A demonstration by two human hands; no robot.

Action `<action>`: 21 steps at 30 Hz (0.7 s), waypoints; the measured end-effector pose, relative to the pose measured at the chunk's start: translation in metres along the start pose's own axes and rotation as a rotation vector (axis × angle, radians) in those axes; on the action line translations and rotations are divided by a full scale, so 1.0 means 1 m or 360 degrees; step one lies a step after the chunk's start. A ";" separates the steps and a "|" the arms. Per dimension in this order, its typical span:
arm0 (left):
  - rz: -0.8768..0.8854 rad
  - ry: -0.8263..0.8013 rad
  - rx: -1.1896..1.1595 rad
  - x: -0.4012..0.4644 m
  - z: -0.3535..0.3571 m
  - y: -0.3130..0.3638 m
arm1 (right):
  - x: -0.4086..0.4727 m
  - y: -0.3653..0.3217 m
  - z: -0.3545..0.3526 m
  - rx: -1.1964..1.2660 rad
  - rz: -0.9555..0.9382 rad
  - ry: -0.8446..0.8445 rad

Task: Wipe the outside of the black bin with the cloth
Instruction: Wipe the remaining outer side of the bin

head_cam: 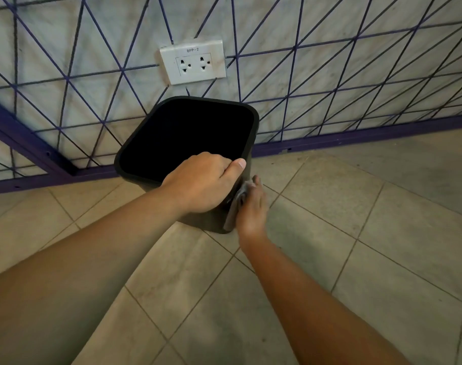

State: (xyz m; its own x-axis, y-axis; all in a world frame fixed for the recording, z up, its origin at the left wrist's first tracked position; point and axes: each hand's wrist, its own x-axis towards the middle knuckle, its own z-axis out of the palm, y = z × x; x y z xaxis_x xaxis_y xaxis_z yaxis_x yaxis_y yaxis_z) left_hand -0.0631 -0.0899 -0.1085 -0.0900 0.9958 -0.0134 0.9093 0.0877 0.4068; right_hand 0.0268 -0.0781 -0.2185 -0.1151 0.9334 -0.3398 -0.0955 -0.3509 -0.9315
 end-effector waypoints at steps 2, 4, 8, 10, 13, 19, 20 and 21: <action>-0.0044 -0.0004 0.0015 -0.001 0.001 0.000 | 0.000 -0.013 -0.020 0.0165 0.0090 -0.0039; -0.0038 0.0198 0.0162 -0.004 0.001 0.003 | -0.007 -0.027 -0.039 0.0291 0.0125 -0.0091; 0.0418 0.0865 0.0038 -0.016 0.001 0.028 | -0.018 -0.046 -0.067 0.0438 -0.0035 -0.0239; 0.0475 0.0844 -0.0224 -0.025 0.013 0.046 | -0.018 -0.054 -0.075 0.0454 -0.0097 -0.0343; 0.0226 0.0581 -0.0595 -0.034 0.033 0.066 | -0.019 -0.071 -0.085 0.0430 -0.0077 -0.0433; -0.0043 0.0261 -0.1270 -0.035 0.049 0.080 | -0.022 -0.081 -0.121 0.0295 -0.0213 -0.0173; -0.0164 0.0297 -0.1365 -0.034 0.051 0.082 | -0.019 -0.081 -0.127 0.0284 -0.0153 -0.0142; -0.0315 0.0325 -0.1498 -0.033 0.053 0.083 | -0.018 -0.084 -0.133 0.0237 -0.0076 -0.0164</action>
State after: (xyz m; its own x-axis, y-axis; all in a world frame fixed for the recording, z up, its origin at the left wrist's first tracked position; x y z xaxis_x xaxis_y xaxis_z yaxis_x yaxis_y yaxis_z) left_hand 0.0367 -0.1140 -0.1227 -0.3549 0.9342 -0.0375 0.1831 0.1088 0.9770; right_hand 0.1684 -0.0560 -0.1516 -0.2067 0.9394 -0.2736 -0.2480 -0.3208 -0.9141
